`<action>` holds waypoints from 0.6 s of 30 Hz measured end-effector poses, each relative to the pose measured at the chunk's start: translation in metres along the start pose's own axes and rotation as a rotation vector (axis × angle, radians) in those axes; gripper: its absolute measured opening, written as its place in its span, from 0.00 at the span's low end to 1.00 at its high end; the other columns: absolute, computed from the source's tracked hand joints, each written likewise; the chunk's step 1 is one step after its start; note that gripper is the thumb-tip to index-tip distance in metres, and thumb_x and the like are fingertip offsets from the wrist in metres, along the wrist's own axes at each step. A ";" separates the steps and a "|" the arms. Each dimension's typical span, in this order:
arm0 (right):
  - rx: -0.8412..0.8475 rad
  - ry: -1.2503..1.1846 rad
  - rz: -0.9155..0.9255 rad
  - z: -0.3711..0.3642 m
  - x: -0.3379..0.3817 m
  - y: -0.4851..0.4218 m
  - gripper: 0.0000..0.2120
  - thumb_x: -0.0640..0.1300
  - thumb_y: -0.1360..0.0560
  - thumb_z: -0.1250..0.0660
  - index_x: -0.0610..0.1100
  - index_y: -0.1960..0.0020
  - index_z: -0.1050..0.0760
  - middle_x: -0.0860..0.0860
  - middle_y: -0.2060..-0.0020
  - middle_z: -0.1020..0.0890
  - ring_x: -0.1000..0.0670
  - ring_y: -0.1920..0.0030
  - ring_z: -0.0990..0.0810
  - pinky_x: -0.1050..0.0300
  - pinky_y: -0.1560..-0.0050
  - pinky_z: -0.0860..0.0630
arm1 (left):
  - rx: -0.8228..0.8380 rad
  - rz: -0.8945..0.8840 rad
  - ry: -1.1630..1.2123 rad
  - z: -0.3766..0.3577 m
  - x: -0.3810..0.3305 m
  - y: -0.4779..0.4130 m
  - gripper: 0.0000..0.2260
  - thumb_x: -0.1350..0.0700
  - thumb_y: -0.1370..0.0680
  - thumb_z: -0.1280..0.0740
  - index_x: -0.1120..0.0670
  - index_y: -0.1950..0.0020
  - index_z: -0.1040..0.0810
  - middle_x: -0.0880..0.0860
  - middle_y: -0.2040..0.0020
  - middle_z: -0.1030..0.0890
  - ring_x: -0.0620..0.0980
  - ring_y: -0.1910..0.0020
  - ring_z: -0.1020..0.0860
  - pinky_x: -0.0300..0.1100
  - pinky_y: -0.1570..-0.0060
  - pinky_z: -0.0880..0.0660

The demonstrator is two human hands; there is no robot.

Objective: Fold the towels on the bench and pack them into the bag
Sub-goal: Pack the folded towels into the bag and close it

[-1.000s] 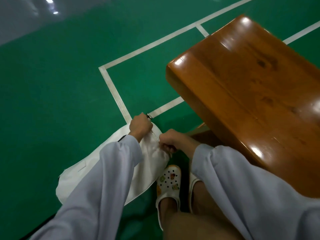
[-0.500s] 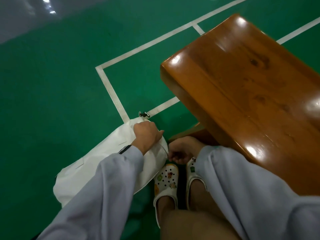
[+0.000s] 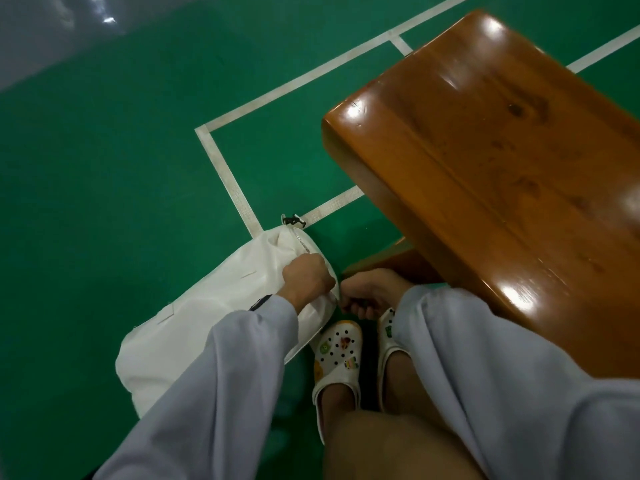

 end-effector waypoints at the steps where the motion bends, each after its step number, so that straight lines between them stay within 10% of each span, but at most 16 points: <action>1: 0.008 0.013 -0.013 -0.002 0.001 -0.001 0.10 0.38 0.23 0.41 0.44 0.62 0.30 0.51 0.73 0.32 0.53 0.74 0.38 0.63 0.76 0.39 | 0.005 0.000 0.005 -0.001 0.001 0.000 0.12 0.50 0.21 0.33 0.55 0.42 0.22 0.53 0.50 0.22 0.54 0.52 0.22 0.44 0.58 0.28; 7: -0.092 0.081 0.045 0.000 0.009 0.010 0.05 0.38 0.21 0.38 0.40 0.54 0.24 0.47 0.66 0.24 0.49 0.67 0.26 0.58 0.65 0.28 | -0.027 0.023 0.073 -0.011 0.009 0.014 0.14 0.48 0.19 0.34 0.56 0.40 0.21 0.55 0.44 0.18 0.56 0.47 0.19 0.44 0.57 0.28; 12: -0.662 0.367 0.382 0.009 0.053 0.027 0.05 0.41 0.20 0.35 0.40 0.52 0.28 0.42 0.45 0.19 0.42 0.44 0.20 0.52 0.47 0.23 | 0.089 -0.009 0.129 -0.023 0.002 0.025 0.12 0.50 0.22 0.28 0.56 0.45 0.20 0.55 0.48 0.17 0.55 0.51 0.19 0.46 0.51 0.22; 18: -0.651 0.249 0.477 -0.019 0.096 0.001 0.32 0.62 0.20 0.40 0.43 0.24 0.37 0.39 0.29 0.29 0.37 0.32 0.28 0.43 0.34 0.28 | 0.074 0.079 0.518 0.029 0.108 0.016 0.12 0.53 0.23 0.31 0.58 0.61 0.14 0.53 0.67 0.15 0.51 0.71 0.18 0.40 0.70 0.22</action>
Point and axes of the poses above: each hand's wrist, its own y-axis away from the middle knuckle, its own z-axis out of the back of the hand, x = y × z, the point moved 5 cm from there along -y, towards the middle knuckle
